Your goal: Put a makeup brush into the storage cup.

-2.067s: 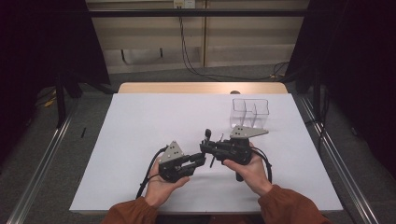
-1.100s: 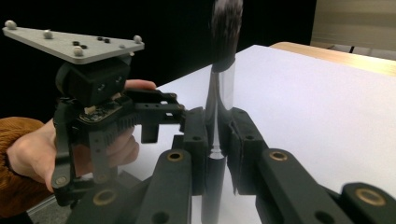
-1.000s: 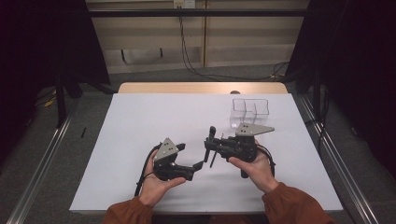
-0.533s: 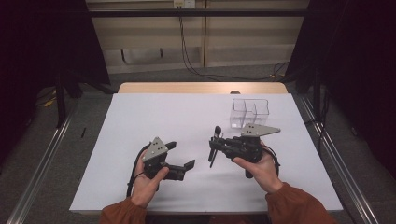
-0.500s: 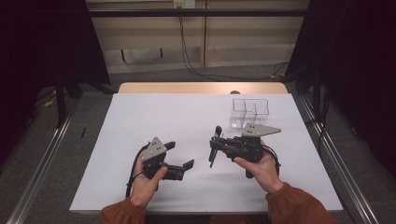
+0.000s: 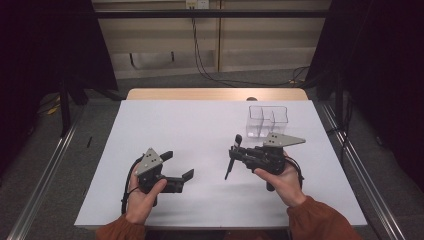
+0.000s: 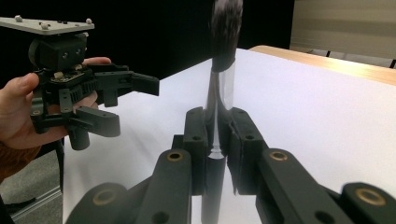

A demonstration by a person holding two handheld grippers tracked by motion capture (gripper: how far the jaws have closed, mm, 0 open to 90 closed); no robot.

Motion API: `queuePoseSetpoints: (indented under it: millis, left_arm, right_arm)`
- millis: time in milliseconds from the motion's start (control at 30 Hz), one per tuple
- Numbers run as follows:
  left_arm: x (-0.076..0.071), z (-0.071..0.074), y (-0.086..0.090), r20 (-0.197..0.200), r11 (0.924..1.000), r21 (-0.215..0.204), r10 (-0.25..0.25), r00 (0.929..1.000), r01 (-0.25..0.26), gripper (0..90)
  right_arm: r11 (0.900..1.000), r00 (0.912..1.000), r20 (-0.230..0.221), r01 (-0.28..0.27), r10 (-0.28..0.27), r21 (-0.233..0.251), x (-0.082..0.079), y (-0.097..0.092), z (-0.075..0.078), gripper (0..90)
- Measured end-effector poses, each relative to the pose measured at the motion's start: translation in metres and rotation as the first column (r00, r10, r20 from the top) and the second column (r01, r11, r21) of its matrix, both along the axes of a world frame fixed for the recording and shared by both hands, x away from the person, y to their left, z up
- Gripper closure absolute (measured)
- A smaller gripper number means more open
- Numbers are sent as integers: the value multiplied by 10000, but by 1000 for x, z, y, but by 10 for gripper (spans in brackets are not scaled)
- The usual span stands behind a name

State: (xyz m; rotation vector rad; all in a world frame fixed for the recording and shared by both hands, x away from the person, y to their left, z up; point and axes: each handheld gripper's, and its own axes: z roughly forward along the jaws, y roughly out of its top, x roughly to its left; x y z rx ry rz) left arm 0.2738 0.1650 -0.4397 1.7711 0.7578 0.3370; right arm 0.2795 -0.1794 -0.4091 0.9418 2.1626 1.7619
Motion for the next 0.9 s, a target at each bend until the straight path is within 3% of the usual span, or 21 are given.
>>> queuePoseSetpoints:
  millis: [200,300,400,533,900]
  left_arm:
    - [-3,2,15,140,9991,-161,402,9991,-400,25]
    - [-3,1,20,122,9988,16,494,9987,-494,18]
    - [-3,2,28,240,9984,-170,548,9982,-544,14]
    - [-5,5,38,454,9962,-78,872,9952,-869,17]
    - [-14,-1,56,675,9938,-45,1113,9915,-1112,19]
  right_arm:
    - [9999,9999,10,154,-154,23,-1,-7,0,795]
    - [9997,9997,3,247,-247,35,-1,-11,0,796]
    - [9995,9995,38,324,-324,14,-3,-15,1,795]
    - [9985,9984,63,553,-553,59,-5,-23,0,795]
    - [9951,9951,153,974,-976,147,-6,-41,0,795]
